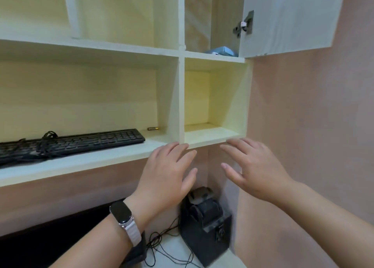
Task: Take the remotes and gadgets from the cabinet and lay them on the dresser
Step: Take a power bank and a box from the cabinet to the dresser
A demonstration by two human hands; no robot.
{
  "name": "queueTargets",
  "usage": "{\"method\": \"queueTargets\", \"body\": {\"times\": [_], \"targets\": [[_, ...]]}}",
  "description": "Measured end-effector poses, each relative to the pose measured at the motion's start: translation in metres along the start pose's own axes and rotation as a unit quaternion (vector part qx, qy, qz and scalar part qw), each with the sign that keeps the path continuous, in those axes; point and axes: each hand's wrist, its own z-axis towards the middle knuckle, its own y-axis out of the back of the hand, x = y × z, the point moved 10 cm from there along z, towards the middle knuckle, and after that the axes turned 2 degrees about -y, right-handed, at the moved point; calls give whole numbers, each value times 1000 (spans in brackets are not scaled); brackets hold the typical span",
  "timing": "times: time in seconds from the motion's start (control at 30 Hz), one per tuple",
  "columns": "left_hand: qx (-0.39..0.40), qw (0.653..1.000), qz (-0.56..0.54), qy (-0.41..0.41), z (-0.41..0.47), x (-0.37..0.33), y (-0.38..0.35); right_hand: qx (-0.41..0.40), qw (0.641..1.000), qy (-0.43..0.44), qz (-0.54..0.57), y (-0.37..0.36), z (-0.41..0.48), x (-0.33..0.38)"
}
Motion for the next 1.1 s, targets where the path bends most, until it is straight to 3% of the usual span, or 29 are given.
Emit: {"method": "queueTargets", "body": {"times": [0.3, 0.63, 0.73, 0.8, 0.9, 1.1], "targets": [[-68, 997, 43, -2, 121, 17, -2, -88, 995, -2, 49, 0, 108, -78], [-73, 975, 185, -95, 258, 11, 42, -201, 971, 95, 84, 42, 217, -137], [-18, 985, 162, -50, 299, 20, 45, -151, 978, 74, 123, 53, 254, -146], [72, 986, 153, 14, 324, 38, 34, -109, 987, 63, 96, 53, 280, -150], [228, 955, 172, 76, 344, 55, 7, -30, 999, 37, -15, 43, 316, -157], [275, 940, 146, 137, 359, 69, -8, 114, 981, 53, -150, 18, 341, -159]]}}
